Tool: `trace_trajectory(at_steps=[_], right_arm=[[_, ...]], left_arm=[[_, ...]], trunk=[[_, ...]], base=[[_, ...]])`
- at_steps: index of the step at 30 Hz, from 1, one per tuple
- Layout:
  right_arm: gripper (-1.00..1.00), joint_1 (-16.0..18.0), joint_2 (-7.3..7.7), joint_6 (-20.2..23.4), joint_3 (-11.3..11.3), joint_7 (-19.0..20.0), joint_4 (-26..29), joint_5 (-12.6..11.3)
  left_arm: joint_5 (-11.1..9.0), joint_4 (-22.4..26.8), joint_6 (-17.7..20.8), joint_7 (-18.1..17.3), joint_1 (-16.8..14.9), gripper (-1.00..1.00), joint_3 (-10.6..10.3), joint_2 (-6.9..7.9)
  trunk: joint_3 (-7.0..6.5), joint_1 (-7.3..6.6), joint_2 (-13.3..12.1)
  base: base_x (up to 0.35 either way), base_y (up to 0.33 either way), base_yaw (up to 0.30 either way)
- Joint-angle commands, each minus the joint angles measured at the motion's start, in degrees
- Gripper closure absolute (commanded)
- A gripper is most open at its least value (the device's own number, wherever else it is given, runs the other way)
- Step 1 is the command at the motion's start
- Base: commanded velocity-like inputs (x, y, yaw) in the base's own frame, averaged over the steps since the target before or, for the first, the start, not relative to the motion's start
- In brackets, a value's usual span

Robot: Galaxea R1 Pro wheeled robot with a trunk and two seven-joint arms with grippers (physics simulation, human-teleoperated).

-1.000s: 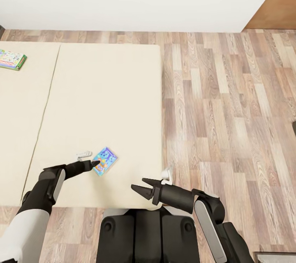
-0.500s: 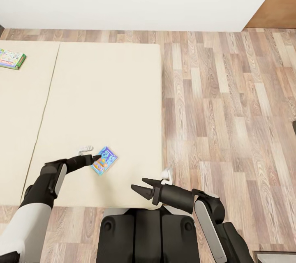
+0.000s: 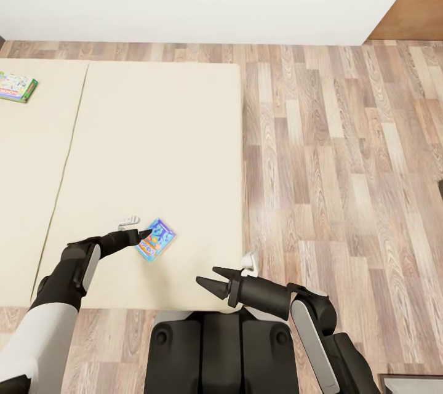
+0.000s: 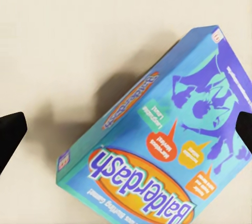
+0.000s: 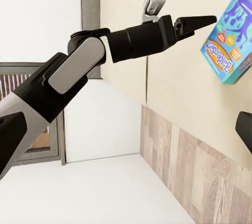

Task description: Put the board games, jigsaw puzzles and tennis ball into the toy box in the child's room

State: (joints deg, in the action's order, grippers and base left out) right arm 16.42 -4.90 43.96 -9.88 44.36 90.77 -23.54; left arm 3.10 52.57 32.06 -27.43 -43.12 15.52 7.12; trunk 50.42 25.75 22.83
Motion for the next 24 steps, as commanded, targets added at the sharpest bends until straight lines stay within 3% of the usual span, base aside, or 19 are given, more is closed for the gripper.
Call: trace_trajectory(at_steps=[1, 24], right_arm=[[-1.00, 0.02, -0.02, 0.34, 0.04, 0.00, 0.02, -0.20], [-1.00, 0.02, -0.02, 0.34, 0.04, 0.00, 0.02, -0.19]], left_arm=[[0.33, 0.06, 0.26, -0.43, -0.03, -1.00, 0.16, -0.04], [0.33, 0.00, -0.17, -0.43, -0.04, -1.00, 0.04, -1.22]], trunk=[[0.12, 0.03, 0.09], [1.80, 0.03, 0.09]], base=[[0.000, 0.000, 0.000], [0.000, 0.000, 0.000]])
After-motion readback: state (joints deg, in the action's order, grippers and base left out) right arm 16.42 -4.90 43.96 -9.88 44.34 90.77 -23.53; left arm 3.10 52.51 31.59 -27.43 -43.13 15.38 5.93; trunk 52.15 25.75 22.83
